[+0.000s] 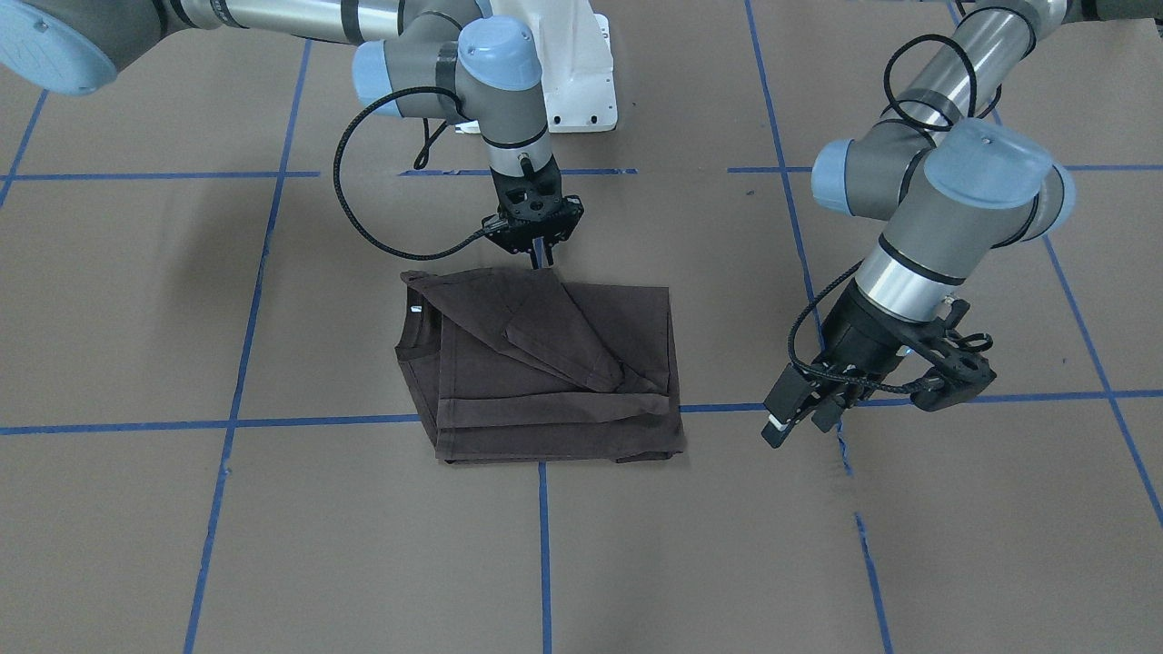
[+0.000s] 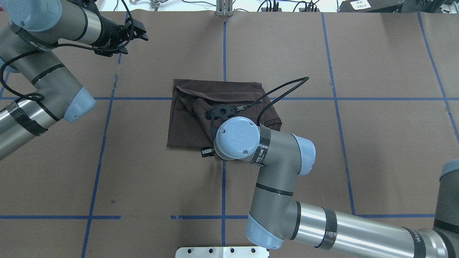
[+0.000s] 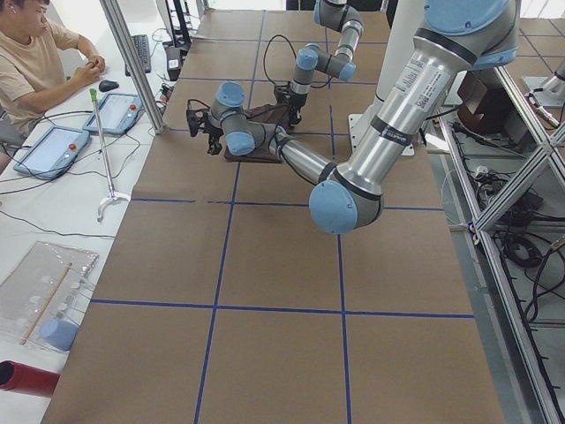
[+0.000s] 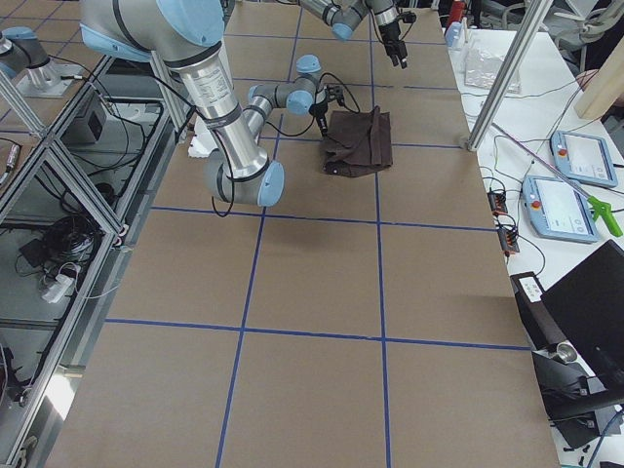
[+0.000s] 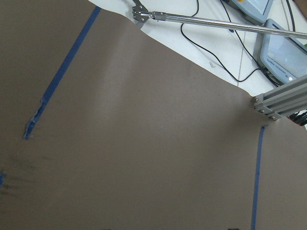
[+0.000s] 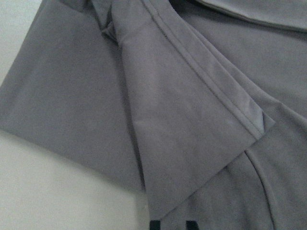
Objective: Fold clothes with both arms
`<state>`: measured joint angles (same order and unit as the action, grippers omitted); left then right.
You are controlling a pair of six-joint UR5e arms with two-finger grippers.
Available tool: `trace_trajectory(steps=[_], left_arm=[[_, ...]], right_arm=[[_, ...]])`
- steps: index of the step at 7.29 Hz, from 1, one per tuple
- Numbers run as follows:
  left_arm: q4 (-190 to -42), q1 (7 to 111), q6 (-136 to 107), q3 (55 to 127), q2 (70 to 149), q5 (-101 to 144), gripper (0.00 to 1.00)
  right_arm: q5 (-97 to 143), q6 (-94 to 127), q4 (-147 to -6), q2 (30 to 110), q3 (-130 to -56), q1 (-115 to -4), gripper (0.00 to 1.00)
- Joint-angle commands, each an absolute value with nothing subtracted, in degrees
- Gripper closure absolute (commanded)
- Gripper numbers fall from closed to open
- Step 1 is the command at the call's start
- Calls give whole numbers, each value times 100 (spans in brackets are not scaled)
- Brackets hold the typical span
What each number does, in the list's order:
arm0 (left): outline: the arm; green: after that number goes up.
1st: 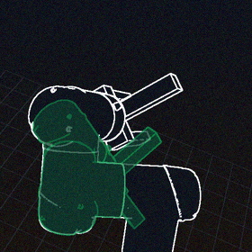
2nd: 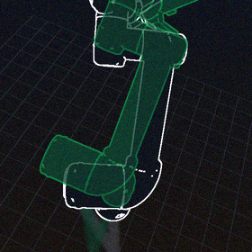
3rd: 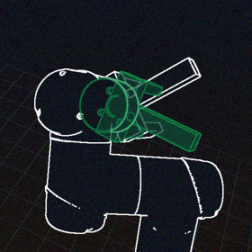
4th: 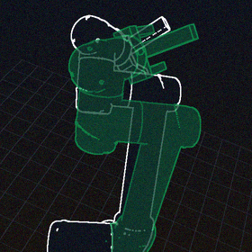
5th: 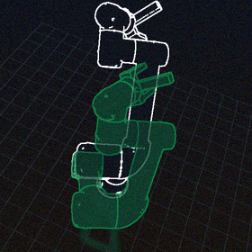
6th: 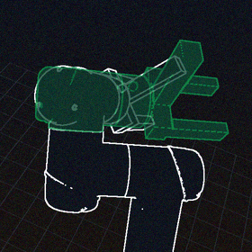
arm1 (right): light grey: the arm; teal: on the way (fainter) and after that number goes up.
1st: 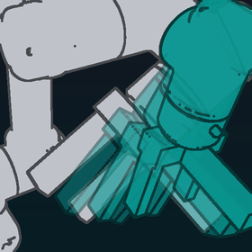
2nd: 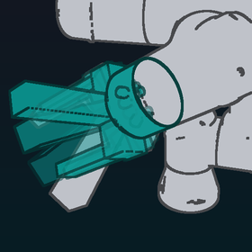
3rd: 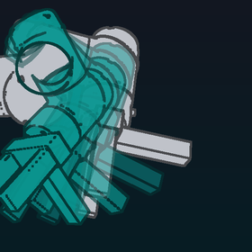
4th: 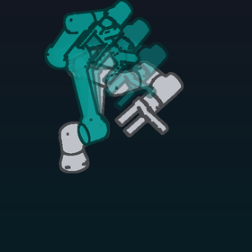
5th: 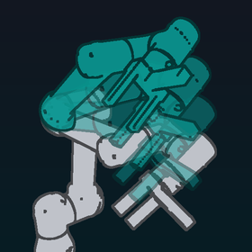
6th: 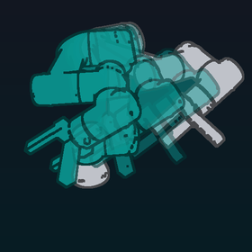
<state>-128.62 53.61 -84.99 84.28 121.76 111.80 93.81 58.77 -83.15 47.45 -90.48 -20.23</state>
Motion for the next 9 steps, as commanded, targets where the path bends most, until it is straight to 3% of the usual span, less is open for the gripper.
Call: trace_trajectory(steps=[1, 9], left_arm=[[-12850, 5361, -8508, 8429, 12164, 11180, 15], [-12832, 5353, -8543, 8420, 12173, 11180, 15]], right_arm=[[9290, 5704, -8682, 4545, -8991, -1995, 69], [8869, 5678, -8684, 4553, -8824, -1775, 67]])
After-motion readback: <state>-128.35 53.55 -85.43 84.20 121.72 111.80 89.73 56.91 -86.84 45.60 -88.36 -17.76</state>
